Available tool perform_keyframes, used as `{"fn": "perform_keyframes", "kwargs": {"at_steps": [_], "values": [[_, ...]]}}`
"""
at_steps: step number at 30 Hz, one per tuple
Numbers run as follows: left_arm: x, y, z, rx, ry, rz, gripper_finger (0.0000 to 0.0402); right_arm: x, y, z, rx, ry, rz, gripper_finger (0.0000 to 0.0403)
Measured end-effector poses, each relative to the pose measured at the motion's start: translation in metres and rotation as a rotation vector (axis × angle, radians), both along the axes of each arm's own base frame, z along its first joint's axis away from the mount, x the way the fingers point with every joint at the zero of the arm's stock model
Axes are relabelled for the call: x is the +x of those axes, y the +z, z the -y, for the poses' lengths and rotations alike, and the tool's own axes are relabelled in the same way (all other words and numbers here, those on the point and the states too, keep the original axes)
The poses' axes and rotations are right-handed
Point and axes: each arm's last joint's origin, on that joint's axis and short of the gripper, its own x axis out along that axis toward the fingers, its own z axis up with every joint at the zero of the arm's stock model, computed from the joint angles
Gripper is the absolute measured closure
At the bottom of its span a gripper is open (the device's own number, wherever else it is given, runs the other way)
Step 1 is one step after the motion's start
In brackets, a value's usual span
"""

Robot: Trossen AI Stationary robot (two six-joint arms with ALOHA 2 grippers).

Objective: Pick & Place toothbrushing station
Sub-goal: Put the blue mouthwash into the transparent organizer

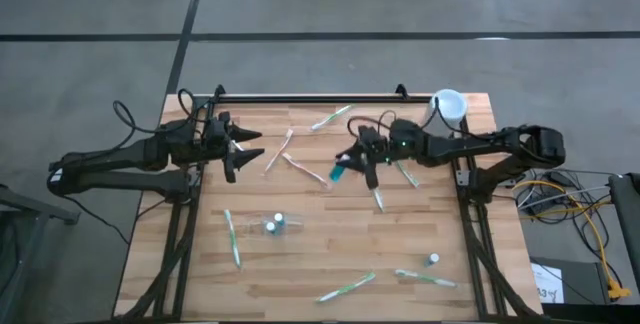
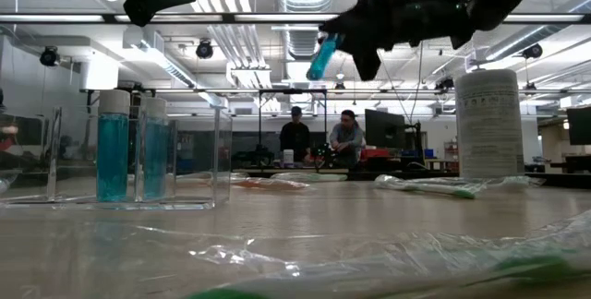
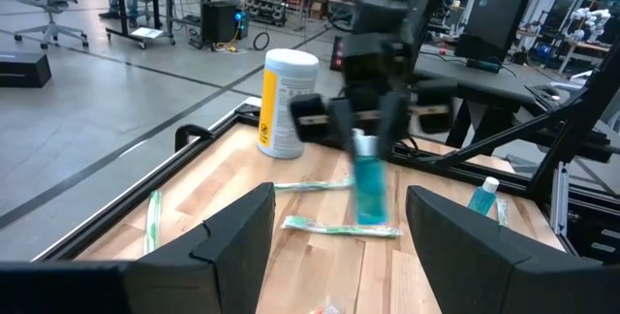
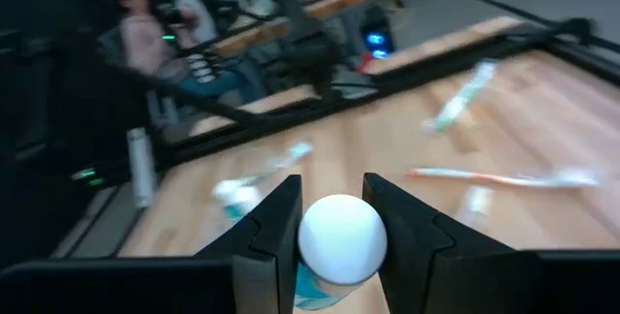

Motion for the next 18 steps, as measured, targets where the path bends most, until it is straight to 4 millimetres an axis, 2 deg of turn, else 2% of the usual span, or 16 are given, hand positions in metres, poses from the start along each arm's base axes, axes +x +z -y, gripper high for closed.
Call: {"fn": "perform_keyframes", "kwargs": {"at_steps": [10, 14, 18], "values": [[0.000, 0.000, 0.000, 0.000, 0.001, -0.001, 0.0162, 0.019, 0.021, -0.059, -0.030, 0.142, 0.112, 0.0305], [0.000, 0.000, 0.000, 0.001, 0.005, -0.001, 0.0162, 0.033, 0.024, -0.071, -0.031, 0.153, 0.112, 0.0305], [0.000, 0.000, 0.000, 0.000, 0.005, -0.002, 0.0162, 0.055, 0.022, -0.077, -0.031, 0.153, 0.081, 0.0305]]}}
